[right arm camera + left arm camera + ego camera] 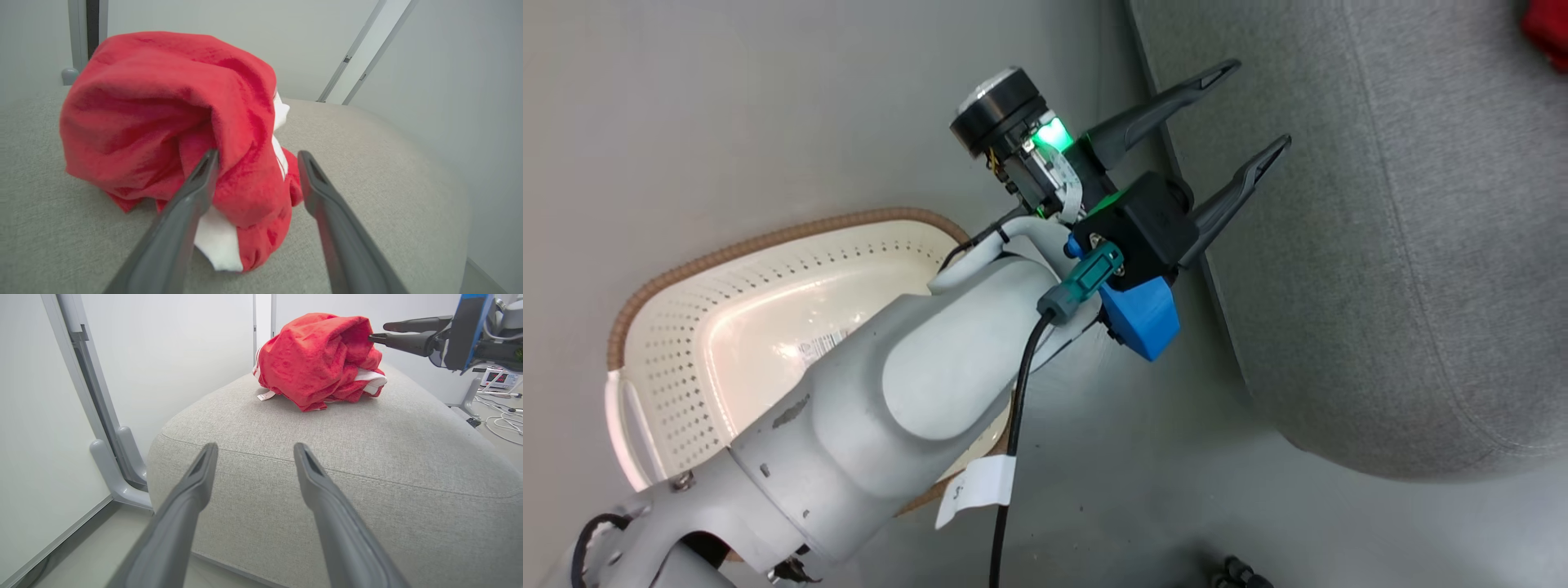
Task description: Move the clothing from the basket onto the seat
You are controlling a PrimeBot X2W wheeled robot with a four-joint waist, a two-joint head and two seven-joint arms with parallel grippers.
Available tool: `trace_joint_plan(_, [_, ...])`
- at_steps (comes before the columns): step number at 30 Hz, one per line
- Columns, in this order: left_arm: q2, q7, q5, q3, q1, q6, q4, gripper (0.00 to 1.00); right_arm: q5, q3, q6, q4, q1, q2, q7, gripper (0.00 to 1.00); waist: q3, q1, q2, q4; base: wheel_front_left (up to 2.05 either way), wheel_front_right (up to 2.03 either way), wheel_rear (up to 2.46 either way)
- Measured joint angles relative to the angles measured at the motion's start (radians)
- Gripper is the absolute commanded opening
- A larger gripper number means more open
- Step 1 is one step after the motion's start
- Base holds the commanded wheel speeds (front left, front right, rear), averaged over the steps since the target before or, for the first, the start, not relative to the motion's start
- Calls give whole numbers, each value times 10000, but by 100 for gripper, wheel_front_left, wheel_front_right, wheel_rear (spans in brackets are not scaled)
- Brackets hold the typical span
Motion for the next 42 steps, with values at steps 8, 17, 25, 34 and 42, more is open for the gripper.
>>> trace_joint_plan(8, [-79,-35,-174,543,860,213,-249,100,-100,364,0,-991,1275,336,0,100,-1157,-1,0,129,0,0,0])
trace_joint_plan(17, [63,-46,-230,2280,2243,692,-1120,100,-188,1768,-2,-1918,1821,408,-2,100,-2771,-1,0,590,0,0,0])
trace_joint_plan(25, [178,-48,67,4303,3559,976,-1841,100,-174,3072,-2,-2278,1918,602,0,100,-3882,-1,0,1416,0,0,0])
trace_joint_plan(34, [138,-48,497,6188,5218,890,-2021,100,-159,4029,-2,-2192,2282,963,-2,100,-4921,-2,0,2383,0,0,0])
trace_joint_plan(42, [-127,-48,940,7421,6744,537,-1985,100,-63,4217,-2,-1977,3055,1363,-2,100,-5884,-2,0,3133,0,0,0])
